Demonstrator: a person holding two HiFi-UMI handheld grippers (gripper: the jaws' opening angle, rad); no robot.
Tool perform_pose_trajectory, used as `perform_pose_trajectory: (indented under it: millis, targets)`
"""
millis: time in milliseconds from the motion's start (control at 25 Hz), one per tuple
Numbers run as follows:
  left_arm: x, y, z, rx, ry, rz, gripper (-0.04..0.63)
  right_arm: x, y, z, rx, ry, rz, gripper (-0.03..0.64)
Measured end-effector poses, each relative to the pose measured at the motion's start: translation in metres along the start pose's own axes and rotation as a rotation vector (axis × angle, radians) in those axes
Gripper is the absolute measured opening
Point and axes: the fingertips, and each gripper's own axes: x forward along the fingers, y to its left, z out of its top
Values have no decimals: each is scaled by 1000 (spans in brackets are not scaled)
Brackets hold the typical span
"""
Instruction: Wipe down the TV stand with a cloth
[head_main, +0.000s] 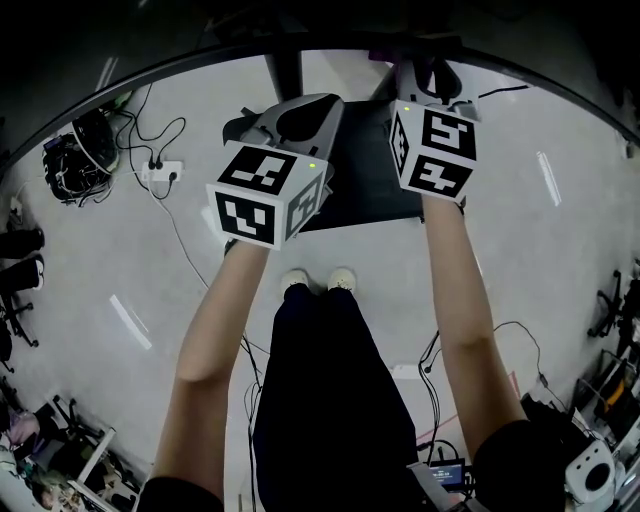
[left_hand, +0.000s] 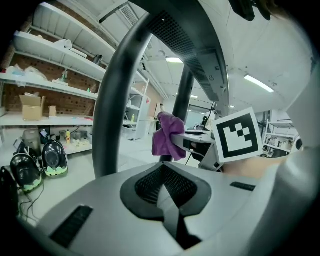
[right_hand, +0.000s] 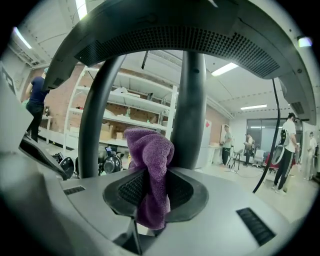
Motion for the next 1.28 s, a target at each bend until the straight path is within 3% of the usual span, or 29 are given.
perform_pose_trajectory:
  millis: [560,1000,1280]
  targets:
    - [10,-3,-15,-26,0,-22,6,15,14,-92,46,165,27,101]
    - [11,-7,-19,-23,11,-27,6,20,19,-146,24,318,40,103]
    - [11,-11,-25,-29,36,-35,6,3,10,-130,26,302,21,103]
